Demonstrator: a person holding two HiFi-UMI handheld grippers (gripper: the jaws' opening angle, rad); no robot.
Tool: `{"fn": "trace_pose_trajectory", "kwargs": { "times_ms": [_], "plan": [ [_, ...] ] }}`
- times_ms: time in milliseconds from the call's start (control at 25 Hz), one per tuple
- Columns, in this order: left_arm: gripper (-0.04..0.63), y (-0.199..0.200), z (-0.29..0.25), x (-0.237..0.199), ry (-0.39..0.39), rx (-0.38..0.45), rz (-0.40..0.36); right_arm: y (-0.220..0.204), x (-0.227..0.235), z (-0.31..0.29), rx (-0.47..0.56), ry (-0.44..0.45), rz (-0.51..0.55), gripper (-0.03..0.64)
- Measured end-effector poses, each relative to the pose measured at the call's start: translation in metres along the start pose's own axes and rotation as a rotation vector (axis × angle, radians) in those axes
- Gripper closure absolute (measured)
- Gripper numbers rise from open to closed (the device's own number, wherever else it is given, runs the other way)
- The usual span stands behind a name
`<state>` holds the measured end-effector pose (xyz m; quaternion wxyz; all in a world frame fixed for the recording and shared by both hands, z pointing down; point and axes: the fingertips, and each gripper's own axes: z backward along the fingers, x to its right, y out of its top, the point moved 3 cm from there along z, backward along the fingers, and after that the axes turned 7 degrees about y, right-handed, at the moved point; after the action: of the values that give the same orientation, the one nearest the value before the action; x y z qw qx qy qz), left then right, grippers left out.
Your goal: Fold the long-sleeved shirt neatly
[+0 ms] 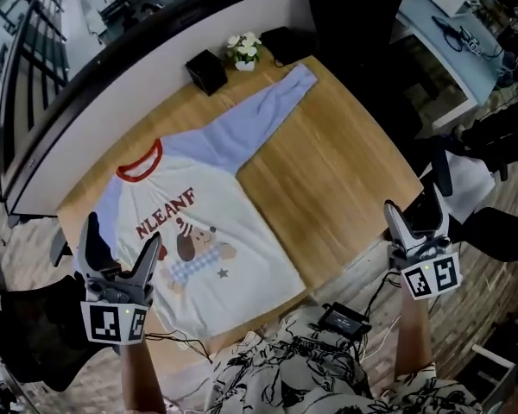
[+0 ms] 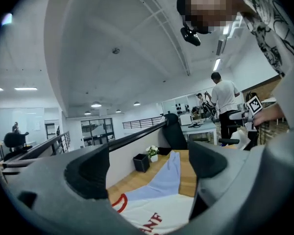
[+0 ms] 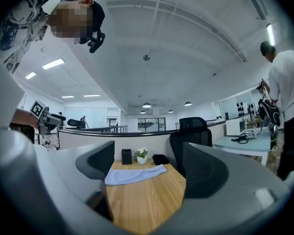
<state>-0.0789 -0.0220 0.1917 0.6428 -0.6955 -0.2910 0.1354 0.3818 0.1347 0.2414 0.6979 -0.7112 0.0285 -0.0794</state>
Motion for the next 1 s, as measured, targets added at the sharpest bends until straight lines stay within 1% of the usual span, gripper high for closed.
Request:
{"fn": "trace_pose_trajectory", "kwargs": {
  "times_ms": [120,200,280,400,520,680,840,1000],
  "plan": [
    [0.100,0.009,-0.058,0.016,-0.073,-0.017,-0.023,-0.015,0.033,-0.036,-0.027,0.018,-0.009,0.190],
    [0.101,0.011,-0.098,0.027,-0.116,-0.026,-0.023,-0.023,0.053,-0.066,-0.029,0.039,-0.014,0.192],
    [0.100,0.010,-0.135,0.041,-0.156,-0.040,-0.014,-0.032,0.068,-0.099,-0.037,0.068,-0.013,0.193],
    [0.101,0.003,-0.190,0.065,-0.216,-0.073,-0.041,-0.050,0.086,-0.148,-0.075,0.121,-0.026,0.195],
    [0.101,-0.013,-0.247,0.092,-0.276,-0.111,-0.049,-0.074,0.102,-0.198,-0.129,0.168,-0.041,0.195],
    [0.101,-0.040,-0.309,0.126,-0.353,-0.160,-0.044,-0.101,0.114,-0.248,-0.199,0.200,-0.024,0.207],
    [0.101,-0.059,-0.359,0.151,-0.394,-0.180,-0.022,-0.128,0.125,-0.293,-0.262,0.218,-0.007,0.247],
    [0.101,-0.088,-0.419,0.174,-0.436,-0.236,-0.009,-0.171,0.141,-0.345,-0.371,0.251,-0.038,0.267]
  ]
}}
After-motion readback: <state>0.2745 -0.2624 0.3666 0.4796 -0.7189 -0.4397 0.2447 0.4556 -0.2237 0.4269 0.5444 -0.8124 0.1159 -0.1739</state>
